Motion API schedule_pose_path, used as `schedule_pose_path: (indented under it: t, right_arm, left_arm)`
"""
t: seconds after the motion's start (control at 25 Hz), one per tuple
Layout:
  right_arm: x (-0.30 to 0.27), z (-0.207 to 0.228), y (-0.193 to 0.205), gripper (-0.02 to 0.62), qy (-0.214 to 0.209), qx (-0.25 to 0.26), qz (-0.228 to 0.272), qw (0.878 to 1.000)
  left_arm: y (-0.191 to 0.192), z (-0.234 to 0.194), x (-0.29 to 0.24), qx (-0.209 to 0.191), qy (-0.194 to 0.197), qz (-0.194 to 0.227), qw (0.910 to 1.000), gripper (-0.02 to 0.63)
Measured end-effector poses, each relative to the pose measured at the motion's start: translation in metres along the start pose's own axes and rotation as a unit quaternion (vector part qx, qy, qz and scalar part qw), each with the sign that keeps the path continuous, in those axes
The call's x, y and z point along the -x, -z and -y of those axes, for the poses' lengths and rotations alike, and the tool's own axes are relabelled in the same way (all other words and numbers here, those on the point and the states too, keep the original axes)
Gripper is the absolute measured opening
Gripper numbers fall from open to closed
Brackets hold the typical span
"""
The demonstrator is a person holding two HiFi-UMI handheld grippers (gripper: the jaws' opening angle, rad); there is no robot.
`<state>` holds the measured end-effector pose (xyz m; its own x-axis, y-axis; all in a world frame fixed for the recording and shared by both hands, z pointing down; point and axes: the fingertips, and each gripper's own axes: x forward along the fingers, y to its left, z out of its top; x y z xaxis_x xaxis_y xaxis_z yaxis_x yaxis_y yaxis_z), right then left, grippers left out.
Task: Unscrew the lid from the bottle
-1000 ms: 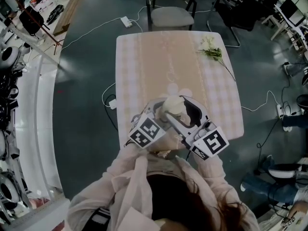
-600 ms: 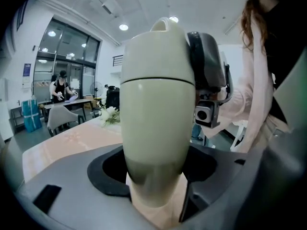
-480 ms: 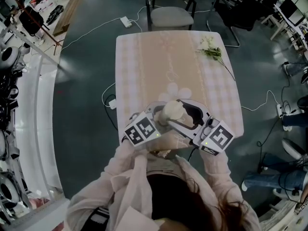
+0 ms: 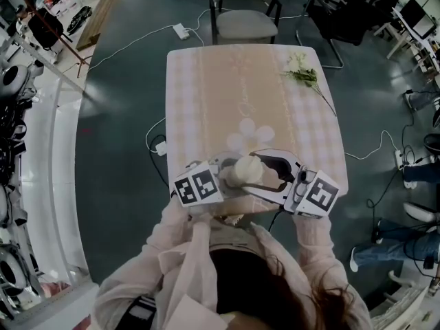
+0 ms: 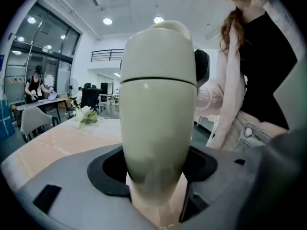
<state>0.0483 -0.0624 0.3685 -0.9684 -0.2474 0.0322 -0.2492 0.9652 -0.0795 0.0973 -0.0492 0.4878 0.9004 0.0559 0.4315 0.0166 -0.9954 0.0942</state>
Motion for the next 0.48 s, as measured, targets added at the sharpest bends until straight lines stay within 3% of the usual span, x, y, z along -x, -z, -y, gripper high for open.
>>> schedule_pose_path:
  t: [0.48]
  right_arm:
    - [0.004,-0.023,0.002,0.28,-0.102,-0.016,-0.007,0.995]
  left_arm:
    - [0.003,0.033,-0.002,-0.025,0.095,-0.003,0.9952,0.316]
